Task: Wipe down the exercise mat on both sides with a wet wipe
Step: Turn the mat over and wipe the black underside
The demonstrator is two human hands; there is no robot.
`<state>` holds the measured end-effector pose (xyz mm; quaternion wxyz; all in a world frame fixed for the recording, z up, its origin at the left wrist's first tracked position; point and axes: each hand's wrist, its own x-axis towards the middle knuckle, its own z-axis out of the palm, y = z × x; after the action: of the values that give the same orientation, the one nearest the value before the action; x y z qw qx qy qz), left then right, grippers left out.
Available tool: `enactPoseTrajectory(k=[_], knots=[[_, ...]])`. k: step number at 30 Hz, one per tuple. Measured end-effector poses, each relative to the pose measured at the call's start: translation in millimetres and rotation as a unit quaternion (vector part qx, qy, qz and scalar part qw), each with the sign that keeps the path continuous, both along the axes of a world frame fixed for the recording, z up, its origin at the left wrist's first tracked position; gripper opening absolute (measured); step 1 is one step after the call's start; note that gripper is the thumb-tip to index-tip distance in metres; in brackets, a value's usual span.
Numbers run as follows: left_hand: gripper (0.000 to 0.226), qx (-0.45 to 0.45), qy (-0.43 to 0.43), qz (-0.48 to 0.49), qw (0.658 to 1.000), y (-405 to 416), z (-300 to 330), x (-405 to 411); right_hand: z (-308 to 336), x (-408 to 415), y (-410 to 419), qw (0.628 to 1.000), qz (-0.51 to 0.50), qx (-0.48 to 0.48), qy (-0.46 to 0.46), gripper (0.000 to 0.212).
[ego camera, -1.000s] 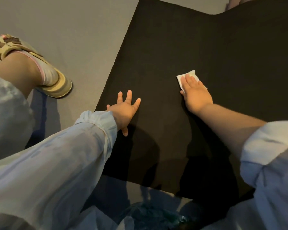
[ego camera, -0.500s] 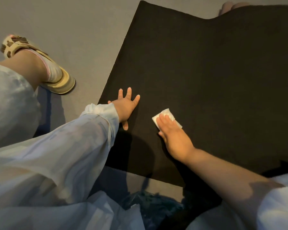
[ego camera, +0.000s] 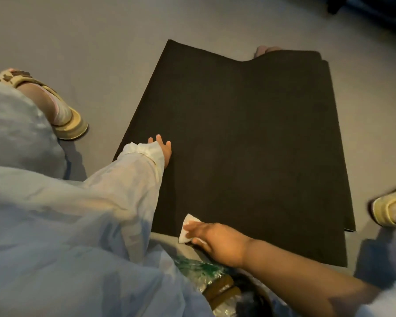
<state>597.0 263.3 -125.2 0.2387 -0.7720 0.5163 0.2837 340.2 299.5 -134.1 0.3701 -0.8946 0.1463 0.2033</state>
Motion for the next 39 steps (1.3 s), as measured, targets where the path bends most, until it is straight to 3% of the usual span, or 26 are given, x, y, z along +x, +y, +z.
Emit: enactPoseTrajectory(k=[2,4,8,10,13,17,22,26,29,39], knots=[[0.093,-0.033,0.036,0.006,0.999,-8,3,-15,10,1,-12,0.993,-0.088,0.053,-0.065,0.03],[0.091,-0.075,0.095,0.019,0.993,-17,5,-29,20,3,-31,0.962,-0.225,0.082,-0.128,0.029],[0.112,-0.079,0.107,0.007,0.991,-33,4,-55,28,12,-100,0.881,-0.45,0.012,-0.145,0.027],[0.117,-0.064,0.073,-0.001,0.995,-41,1,-58,36,17,-136,0.85,-0.5,-0.032,-0.162,0.029],[0.121,-0.05,0.029,-0.027,0.998,-51,-3,-52,46,29,-184,0.838,-0.513,-0.114,-0.151,0.034],[0.124,-0.028,0.044,-0.026,0.998,-59,-10,-46,51,57,-232,0.847,-0.496,-0.129,-0.14,0.039],[0.126,-0.005,0.072,-0.01,0.997,-63,-10,-46,43,92,-263,0.874,-0.376,-0.282,-0.126,0.03],[0.127,0.021,0.088,0.002,0.996,-68,-11,-45,4,101,-257,0.91,-0.158,-0.376,0.069,0.048],[0.127,0.028,0.089,0.004,0.996,-69,-15,-44,-16,97,-252,0.904,-0.087,-0.395,0.138,0.055],[0.127,-0.001,0.087,-0.008,0.996,-65,-16,-45,-13,83,-207,0.948,-0.04,-0.3,0.102,0.058]])
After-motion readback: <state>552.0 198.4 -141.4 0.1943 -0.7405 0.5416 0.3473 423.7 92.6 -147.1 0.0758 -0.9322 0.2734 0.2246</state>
